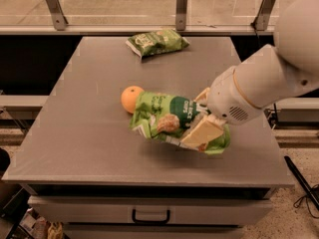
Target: Move green rice chip bag near green jalapeno chip bag
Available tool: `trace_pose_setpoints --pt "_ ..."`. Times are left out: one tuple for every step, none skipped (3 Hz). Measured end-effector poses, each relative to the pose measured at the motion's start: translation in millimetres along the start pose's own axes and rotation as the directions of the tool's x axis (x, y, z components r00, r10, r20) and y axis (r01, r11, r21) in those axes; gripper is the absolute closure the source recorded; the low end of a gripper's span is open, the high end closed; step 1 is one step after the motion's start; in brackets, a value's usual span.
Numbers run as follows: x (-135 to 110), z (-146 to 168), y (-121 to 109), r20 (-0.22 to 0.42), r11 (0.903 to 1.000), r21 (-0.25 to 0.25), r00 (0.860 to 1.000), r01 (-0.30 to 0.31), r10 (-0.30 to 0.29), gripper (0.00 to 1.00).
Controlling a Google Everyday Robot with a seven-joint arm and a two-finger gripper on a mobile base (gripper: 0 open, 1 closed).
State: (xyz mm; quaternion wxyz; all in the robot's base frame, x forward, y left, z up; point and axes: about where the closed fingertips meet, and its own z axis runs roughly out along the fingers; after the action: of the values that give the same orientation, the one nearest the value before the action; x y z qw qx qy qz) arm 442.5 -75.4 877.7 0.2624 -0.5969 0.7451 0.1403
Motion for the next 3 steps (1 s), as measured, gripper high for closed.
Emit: trace_pose_setpoints --pt "-12 -18 -29 0.004 0.9988 0.047 1.000 0.011 -0.012 1.00" --pt "-30 -33 -67 -0.030 0.9914 0.129 0.999 -0.019 0.023 1.00" --pt "-53 -49 -111 -0.085 0.9675 0.246 0.993 -0.058 0.081 1.00"
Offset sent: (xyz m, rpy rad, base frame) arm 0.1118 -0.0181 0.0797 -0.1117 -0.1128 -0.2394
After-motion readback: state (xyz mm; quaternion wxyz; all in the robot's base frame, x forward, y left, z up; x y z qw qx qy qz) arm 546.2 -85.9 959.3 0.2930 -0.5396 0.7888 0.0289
